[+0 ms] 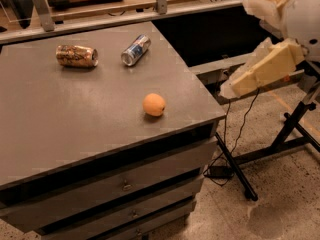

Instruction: Pick orange can

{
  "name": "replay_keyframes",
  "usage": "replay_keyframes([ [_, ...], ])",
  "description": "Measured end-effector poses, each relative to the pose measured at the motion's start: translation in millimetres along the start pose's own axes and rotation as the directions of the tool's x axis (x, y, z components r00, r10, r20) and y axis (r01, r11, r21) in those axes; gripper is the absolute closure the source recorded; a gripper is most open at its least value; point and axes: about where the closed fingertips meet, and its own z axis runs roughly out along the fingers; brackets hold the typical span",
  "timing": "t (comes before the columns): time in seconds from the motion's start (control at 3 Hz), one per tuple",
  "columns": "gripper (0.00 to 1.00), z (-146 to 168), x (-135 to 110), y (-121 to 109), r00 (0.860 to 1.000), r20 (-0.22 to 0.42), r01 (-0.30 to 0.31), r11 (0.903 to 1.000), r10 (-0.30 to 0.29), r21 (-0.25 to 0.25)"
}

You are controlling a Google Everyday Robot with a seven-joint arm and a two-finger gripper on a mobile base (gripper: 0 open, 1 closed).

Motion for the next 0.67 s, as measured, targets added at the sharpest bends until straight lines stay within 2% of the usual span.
replay_keyframes([
  [0.33, 0.0, 35, 42, -18, 0.999, 0.013, -0.043, 0.999, 0.043, 0.011],
  [0.67, 0.0, 67, 65, -28, 0.999, 0.013, -0.049, 0.9988, 0.049, 0.002],
])
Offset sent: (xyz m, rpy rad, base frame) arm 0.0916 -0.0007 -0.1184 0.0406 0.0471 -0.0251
